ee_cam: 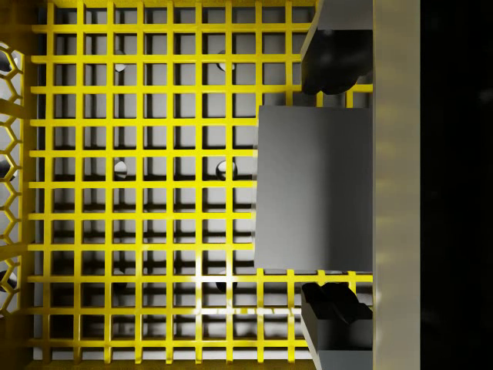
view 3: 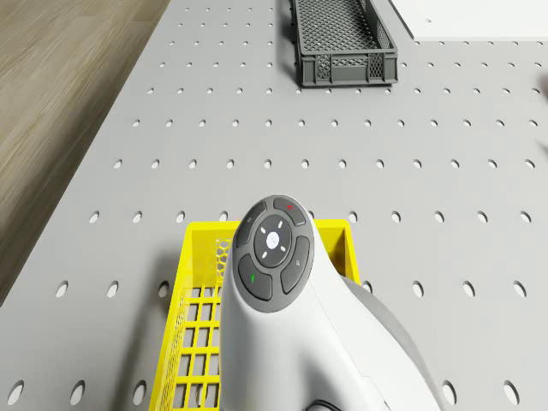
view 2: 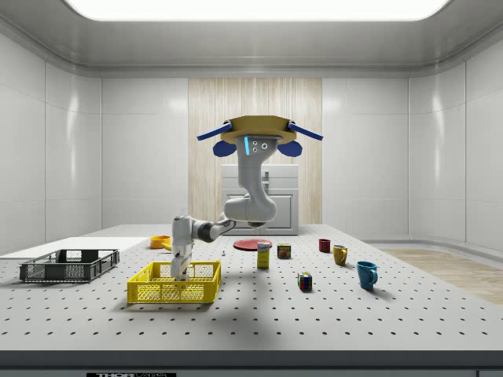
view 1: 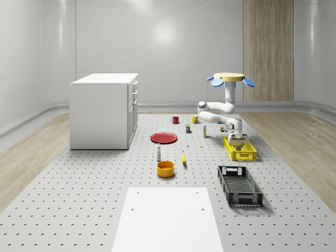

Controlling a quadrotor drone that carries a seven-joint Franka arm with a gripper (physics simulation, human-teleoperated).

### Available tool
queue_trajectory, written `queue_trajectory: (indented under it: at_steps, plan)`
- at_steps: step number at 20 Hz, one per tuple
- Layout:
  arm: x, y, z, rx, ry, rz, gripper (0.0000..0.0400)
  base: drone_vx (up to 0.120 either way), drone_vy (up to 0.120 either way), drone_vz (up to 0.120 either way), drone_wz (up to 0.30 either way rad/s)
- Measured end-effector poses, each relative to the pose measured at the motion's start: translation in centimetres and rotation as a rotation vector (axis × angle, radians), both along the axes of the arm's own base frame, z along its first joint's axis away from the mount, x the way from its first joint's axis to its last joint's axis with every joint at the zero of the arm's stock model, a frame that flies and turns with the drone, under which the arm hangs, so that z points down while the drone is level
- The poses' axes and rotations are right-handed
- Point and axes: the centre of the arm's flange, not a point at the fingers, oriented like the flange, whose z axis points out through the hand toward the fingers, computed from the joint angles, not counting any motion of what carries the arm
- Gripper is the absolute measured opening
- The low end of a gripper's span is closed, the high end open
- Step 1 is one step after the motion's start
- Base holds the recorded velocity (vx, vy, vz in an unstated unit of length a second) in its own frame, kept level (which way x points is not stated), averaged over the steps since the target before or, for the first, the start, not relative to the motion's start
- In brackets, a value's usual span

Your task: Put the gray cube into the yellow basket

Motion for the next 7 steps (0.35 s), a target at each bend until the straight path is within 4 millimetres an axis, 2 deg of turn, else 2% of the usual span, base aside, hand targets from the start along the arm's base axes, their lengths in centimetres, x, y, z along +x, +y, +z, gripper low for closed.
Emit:
queue_trajectory:
  at_steps: [7]
  plan:
    - [0.0, 0.0, -2.3, 0.0, 0.0, 0.0, 0.0395, 0.0, 0.0, 0.0, 0.0]
